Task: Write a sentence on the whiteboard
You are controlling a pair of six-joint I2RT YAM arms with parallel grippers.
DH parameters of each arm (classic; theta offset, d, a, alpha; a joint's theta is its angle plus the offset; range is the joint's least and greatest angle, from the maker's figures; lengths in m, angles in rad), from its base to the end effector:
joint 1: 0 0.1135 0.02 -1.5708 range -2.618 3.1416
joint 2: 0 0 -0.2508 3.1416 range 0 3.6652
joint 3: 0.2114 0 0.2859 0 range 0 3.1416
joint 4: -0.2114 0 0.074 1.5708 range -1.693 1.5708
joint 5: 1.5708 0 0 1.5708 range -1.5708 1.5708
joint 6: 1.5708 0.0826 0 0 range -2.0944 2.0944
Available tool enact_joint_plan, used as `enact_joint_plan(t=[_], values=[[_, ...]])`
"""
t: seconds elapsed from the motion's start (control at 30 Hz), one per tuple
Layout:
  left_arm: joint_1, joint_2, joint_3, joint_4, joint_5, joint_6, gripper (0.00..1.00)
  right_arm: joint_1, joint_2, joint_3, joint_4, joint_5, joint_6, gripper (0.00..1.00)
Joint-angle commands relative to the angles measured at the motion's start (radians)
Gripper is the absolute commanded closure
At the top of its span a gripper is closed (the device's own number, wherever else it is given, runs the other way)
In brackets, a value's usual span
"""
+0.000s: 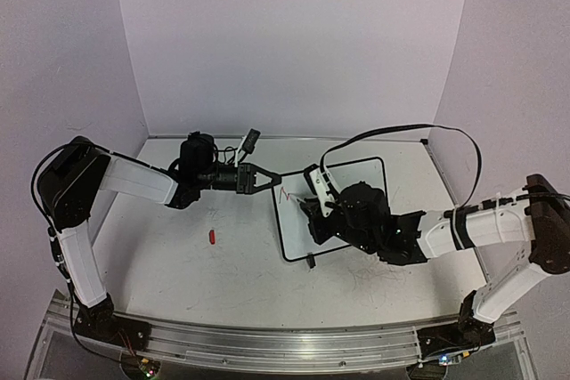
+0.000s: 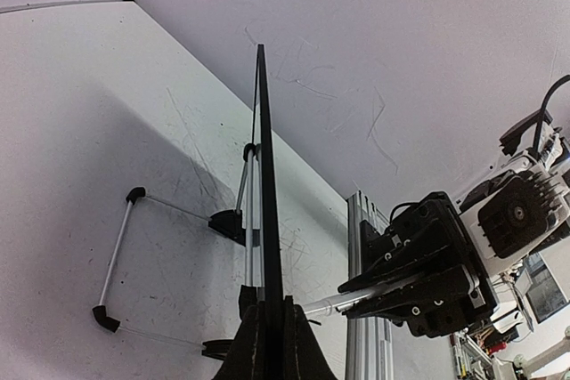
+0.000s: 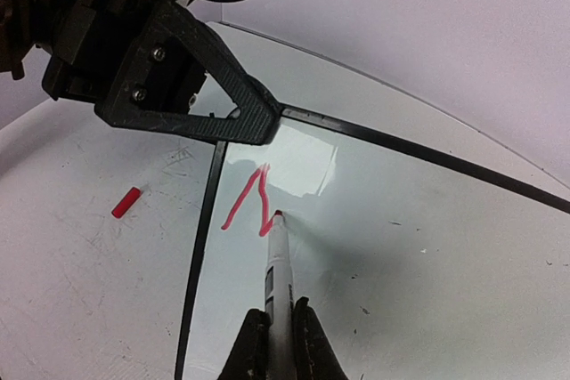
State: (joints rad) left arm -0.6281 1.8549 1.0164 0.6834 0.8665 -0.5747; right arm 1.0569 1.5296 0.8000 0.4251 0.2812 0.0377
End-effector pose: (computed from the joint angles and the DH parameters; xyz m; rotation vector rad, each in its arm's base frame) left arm 0.3253 -0.3140 0.1668 0.7709 1.8049 -1.5796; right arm 0.2187 0.3408 0.1765 -0.7475 1.7384 0.4914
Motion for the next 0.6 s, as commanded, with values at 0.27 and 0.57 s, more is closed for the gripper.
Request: enact_joint_plan(t=[0.27, 0.57], values=[[-0.019, 0.007, -0.001, 0.004, 0.045, -0.025, 1.00, -0.022, 0.033, 0.070, 0.013, 0.063, -0.021, 1.00], [-0.019, 0.007, 0.000, 0.003, 0.045, -0.025, 1.00, -0.032, 0.024, 0.071, 0.017, 0.052, -0.025, 1.00]])
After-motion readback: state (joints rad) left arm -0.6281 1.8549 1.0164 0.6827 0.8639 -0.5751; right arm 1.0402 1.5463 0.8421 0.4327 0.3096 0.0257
